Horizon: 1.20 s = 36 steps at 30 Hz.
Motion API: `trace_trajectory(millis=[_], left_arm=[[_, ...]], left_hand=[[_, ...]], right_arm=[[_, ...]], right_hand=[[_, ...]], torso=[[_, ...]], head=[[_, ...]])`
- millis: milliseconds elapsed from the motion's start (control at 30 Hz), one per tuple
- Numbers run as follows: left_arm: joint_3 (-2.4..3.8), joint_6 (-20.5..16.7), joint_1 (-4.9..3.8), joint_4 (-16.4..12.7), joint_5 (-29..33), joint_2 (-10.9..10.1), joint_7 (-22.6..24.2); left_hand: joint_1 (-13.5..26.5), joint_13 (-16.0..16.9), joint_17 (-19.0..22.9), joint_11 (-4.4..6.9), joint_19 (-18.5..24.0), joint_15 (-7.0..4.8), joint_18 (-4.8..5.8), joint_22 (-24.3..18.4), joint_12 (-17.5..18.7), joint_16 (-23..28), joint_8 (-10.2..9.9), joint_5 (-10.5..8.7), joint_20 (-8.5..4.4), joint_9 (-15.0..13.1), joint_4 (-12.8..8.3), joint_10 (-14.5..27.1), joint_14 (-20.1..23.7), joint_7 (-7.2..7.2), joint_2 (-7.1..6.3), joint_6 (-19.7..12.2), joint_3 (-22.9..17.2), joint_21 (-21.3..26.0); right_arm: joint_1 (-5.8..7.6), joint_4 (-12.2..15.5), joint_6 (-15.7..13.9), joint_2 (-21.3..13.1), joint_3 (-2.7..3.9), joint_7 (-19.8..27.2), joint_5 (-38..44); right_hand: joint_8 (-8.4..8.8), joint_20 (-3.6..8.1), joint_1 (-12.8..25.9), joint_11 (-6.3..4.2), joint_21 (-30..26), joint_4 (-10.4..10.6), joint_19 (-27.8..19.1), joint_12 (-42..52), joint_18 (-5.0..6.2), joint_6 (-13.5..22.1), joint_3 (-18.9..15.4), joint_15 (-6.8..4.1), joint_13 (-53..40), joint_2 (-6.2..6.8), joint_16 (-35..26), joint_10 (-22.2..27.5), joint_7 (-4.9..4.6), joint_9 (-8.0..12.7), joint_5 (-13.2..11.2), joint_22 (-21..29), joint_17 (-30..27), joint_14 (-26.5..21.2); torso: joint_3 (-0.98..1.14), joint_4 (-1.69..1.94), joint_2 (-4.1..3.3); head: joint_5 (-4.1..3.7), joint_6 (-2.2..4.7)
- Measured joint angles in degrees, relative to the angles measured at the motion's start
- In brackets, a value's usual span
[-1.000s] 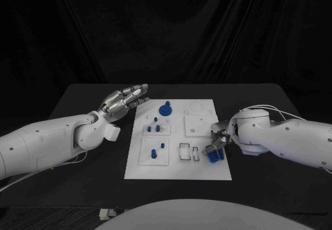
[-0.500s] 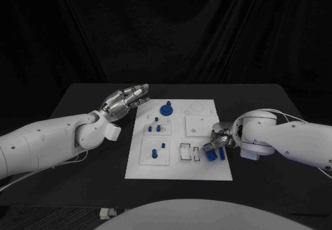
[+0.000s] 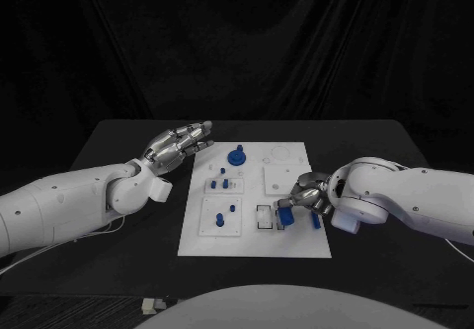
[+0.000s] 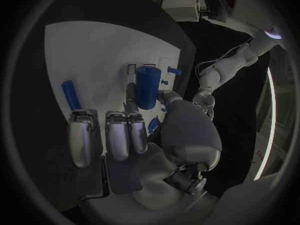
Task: Assemble the parts on the task board
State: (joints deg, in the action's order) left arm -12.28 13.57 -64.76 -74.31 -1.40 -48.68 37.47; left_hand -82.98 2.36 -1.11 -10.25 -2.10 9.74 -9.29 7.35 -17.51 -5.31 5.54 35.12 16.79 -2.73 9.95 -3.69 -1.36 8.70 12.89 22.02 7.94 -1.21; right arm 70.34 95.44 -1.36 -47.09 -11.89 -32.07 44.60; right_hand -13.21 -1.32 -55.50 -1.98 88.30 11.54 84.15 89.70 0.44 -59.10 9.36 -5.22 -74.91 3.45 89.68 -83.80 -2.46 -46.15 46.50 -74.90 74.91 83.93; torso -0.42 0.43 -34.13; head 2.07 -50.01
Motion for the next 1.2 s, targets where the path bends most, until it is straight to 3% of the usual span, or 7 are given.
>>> trace_trajectory(millis=[100, 267, 300, 367, 500, 933, 1200], left_arm=[[0.00, 0.1, 0.01, 0.0, 0.0, 0.0, -0.1], [0.01, 0.2, 0.06, 0.0, 0.0, 0.1, -0.2], [0.01, 0.2, 0.07, 0.1, 0.0, 0.1, -0.3], [0.01, 0.3, 0.11, 0.1, 0.0, 0.1, -0.4], [0.01, 0.5, 0.19, 0.2, 0.0, 0.2, -0.5], [0.01, 0.7, 0.50, 0.2, 0.0, 0.2, -0.8], [0.01, 0.9, 0.57, 0.2, 0.0, 0.3, -0.9]], left_hand=[[0.0, 0.0, 0.0, 0.00, 0.0, 0.00, 0.00, 0.0, 0.0, 0.0, 0.0, 0.00, 0.00, 0.0, 0.0, 0.0, 0.0, 0.00, 0.00, 0.0, 0.0, 0.0], [0.0, 0.0, 0.0, 0.00, 0.0, 0.21, 0.00, 0.1, 0.0, 0.0, 0.0, 0.00, 0.00, 0.0, 0.0, 0.0, 0.2, 0.00, 0.00, 0.0, 0.0, 0.0], [0.0, 0.0, 0.0, 0.00, 0.0, 0.21, 0.00, 0.1, 0.0, 0.0, 0.0, 0.00, 0.00, 0.0, 0.0, 0.0, 0.2, 0.00, 0.00, 0.0, 0.0, 0.0], [0.0, 0.0, 0.0, 0.00, 0.0, 0.21, 0.00, 0.1, 0.0, 0.0, 0.0, 0.00, 0.00, 0.0, 0.0, 0.0, 0.2, 0.00, 0.00, 0.0, 0.0, 0.0], [0.0, 0.0, 0.0, 0.00, 0.0, 0.21, 0.00, 0.1, 0.0, 0.0, 0.0, 0.00, 0.00, 0.0, 0.0, 0.0, 0.2, 0.00, 0.00, 0.0, 0.0, 0.0], [0.0, 0.0, 0.0, 0.00, -0.2, 0.21, -0.01, 0.1, 0.0, 0.0, 0.2, 0.00, 0.22, 0.0, 0.0, 0.0, 0.2, 0.00, 0.00, 0.0, 0.0, 0.0], [0.0, 0.0, 0.0, 0.00, -0.2, 0.21, -0.01, 0.1, 0.0, 0.0, 0.2, 0.00, 0.22, 0.0, 0.0, 0.0, 0.2, 0.00, 0.00, 0.0, 0.0, 0.0]], right_arm=[[0.00, -0.6, -0.2, 1.0, -0.01, 0.0, -1.5], [-0.18, -1.6, 0.0, 2.3, -0.01, 0.0, -2.7], [-0.30, -1.8, 0.0, 2.5, -0.01, 0.0, -2.9], [-0.52, -2.1, 0.2, 3.0, -0.01, -0.1, -3.1], [-0.69, -2.6, 0.6, 3.7, -0.03, -0.1, -3.1], [-0.90, -3.7, 1.9, 5.1, -0.02, -0.6, -0.7], [-1.01, -3.9, 2.4, 5.6, 0.00, -0.9, 0.6]], right_hand=[[-0.33, 0.00, 0.7, 0.22, 0.0, -0.6, 0.0, 0.0, 0.00, 0.7, 0.8, 0.00, 0.0, -0.66, 0.0, -0.2, -0.12, -0.3, -2.9, 0.0, 0.0, 0.0], [-0.35, 0.00, 1.6, 0.22, -0.2, -1.6, 0.0, 0.0, 0.00, 1.3, 1.9, 0.00, 0.0, -0.41, 0.0, -0.2, -0.16, -0.3, -5.8, 0.0, 0.0, 0.0], [-0.35, 0.00, 2.0, 0.22, -0.2, -3.3, 0.0, 0.0, 0.00, 1.5, 3.6, 0.00, 0.0, -0.45, 0.0, -0.2, -0.33, -0.3, -6.4, 0.0, 0.0, 0.0], [-0.35, 0.00, 2.1, 0.34, -0.2, -3.3, 0.0, 0.0, 0.00, 1.9, 3.6, 0.22, 0.0, -0.51, 0.0, -0.3, -0.51, -0.3, -7.5, 0.0, 0.0, 0.2], [-0.36, -0.38, 3.3, 1.00, -0.5, -5.2, -0.1, 0.0, 0.00, 3.5, 5.5, 0.74, 0.0, -1.13, 0.0, -0.1, -1.04, -0.3, -12.9, 0.0, 0.0, 0.1], [-0.84, -0.83, 5.8, 1.46, -1.3, -1.8, 0.0, 0.0, 0.00, 5.1, 3.6, 1.15, 0.0, -2.19, 0.0, -0.2, -1.43, 0.1, -22.0, 0.0, 0.0, 0.1], [-0.95, -0.83, 6.1, 1.46, -1.5, -0.4, 0.0, 0.0, 0.00, 5.3, 2.6, 1.15, 0.0, -2.48, 0.0, -0.2, -1.64, 0.4, -25.3, 0.0, 0.0, 0.1]], torso=[[-0.01, 0.01, 0.01], [-0.01, 0.00, 0.01], [-0.01, 0.00, 0.01], [-0.01, 0.01, 0.01], [-0.01, 0.01, 0.01], [-0.01, 0.00, 0.00], [-0.01, 0.00, 0.00]], head=[[-0.09, 0.00], [-0.02, 0.00], [0.02, 0.00], [0.05, 0.00], [0.06, 0.00], [0.12, 0.00], [0.20, 0.00]])
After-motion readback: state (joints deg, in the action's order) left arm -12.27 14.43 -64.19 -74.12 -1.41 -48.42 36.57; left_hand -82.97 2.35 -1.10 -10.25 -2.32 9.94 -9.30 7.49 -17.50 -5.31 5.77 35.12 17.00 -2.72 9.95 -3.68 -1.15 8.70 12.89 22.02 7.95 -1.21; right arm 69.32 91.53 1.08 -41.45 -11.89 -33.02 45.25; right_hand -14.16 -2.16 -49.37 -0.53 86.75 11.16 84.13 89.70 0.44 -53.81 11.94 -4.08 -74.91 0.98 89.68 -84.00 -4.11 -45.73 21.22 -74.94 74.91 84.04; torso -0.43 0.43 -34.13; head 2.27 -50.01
